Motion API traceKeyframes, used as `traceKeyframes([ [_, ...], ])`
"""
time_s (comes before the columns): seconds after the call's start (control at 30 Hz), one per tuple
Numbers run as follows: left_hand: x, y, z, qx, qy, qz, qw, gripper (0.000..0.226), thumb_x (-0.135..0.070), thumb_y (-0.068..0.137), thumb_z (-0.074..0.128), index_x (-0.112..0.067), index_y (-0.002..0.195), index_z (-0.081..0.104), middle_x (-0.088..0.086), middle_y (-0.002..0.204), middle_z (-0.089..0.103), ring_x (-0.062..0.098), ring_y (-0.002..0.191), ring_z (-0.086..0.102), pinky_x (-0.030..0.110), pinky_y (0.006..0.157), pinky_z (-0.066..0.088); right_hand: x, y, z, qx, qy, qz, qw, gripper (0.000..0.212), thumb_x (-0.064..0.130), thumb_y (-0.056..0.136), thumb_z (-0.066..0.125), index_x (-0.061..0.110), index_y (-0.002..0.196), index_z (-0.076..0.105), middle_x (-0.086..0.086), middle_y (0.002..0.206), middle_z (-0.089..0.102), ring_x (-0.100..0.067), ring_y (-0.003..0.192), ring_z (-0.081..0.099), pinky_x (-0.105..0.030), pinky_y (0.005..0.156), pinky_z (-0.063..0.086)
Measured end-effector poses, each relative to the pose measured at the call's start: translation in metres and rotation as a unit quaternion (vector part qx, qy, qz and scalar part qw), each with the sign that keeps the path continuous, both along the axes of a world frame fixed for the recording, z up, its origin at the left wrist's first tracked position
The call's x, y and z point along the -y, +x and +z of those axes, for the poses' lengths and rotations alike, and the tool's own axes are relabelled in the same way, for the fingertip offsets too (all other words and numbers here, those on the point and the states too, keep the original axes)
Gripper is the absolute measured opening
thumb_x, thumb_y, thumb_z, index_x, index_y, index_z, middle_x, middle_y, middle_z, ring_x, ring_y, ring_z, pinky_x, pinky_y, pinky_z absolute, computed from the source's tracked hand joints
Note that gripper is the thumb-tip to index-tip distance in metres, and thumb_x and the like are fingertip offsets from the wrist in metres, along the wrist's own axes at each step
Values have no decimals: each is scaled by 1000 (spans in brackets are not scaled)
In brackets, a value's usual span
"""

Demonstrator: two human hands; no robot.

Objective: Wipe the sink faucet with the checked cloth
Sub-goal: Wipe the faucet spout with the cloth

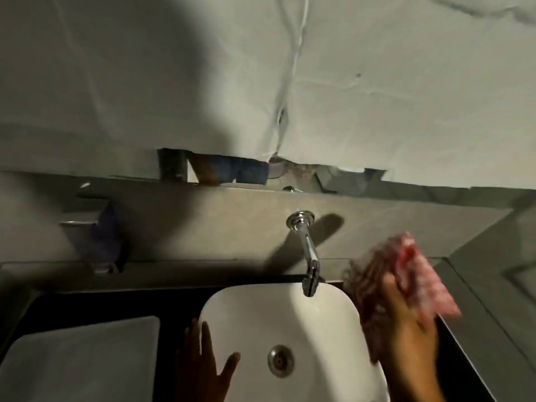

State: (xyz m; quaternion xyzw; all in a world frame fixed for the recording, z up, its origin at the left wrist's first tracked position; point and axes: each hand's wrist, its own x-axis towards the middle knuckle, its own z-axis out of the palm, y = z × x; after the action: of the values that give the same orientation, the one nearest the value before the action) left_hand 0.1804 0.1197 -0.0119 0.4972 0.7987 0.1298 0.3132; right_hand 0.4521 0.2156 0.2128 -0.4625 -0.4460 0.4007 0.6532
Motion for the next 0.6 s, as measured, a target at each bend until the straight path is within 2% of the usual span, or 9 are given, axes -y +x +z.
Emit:
traceKeyframes([
  [0.07,1,3,-6,-10,31,-14,999,134,-96,54,-11,-11,156,12,17,167,6,38,153,10,57,120,21,0,-62,12,153,13,-22,988,49,42,97,64,49,145,57,34,141,62,20,129,54,-24,114,47],
  [0.13,1,5,-13,4,40,-33,999,126,-94,66,2,-6,153,25,23,162,21,45,148,24,64,113,30,-26,-93,0,238,-14,-30,971,31,28,104,61,28,134,65,17,124,70,21,106,62,-35,104,53],
  [0.2,-1,2,-25,17,58,-34,998,120,-92,71,12,-5,151,29,25,160,27,47,145,29,66,110,33,-57,-122,-6,364,-109,0,925,51,27,105,59,10,153,50,-9,147,61,-10,130,64,-45,119,45],
  [0.23,-2,0,-28,11,66,-37,997,119,-93,71,13,-6,151,28,24,160,26,46,145,28,66,111,33,-66,-132,-12,466,-157,18,871,69,32,104,59,7,162,32,-17,163,46,-29,146,52,-48,125,39],
  [0.3,-3,-3,-31,5,85,-34,996,120,-93,69,13,-7,151,29,23,161,25,44,146,27,65,112,31,-77,-147,-24,578,-215,40,786,95,40,99,64,4,167,9,-24,173,22,-44,156,33,-53,128,33],
  [0.33,-4,-4,-31,2,96,-28,995,118,-93,70,13,-8,151,31,22,161,26,44,146,28,65,112,32,-84,-147,-26,581,-246,41,774,96,40,98,64,1,166,9,-27,172,22,-47,155,34,-54,128,33],
  [0.43,-6,-3,-32,-11,99,-33,994,109,-88,76,16,-9,150,35,22,160,29,43,144,31,63,110,33,-122,-131,-18,489,-334,54,804,58,29,104,51,-8,149,47,-32,154,51,-47,142,50,-53,121,41],
  [0.5,-4,-3,-35,-22,101,-40,994,106,-86,78,16,-9,149,37,22,159,31,44,143,33,63,108,35,-132,-122,-12,438,-358,93,819,46,23,108,47,-10,135,62,-33,142,63,-47,134,58,-52,118,44],
  [0.6,-5,-4,-38,-44,109,-31,993,108,-87,78,14,-8,146,41,24,156,35,45,141,37,64,107,36,-120,-125,-24,572,-328,124,742,45,26,107,50,-2,140,60,-26,140,64,-42,128,61,-41,113,47],
])
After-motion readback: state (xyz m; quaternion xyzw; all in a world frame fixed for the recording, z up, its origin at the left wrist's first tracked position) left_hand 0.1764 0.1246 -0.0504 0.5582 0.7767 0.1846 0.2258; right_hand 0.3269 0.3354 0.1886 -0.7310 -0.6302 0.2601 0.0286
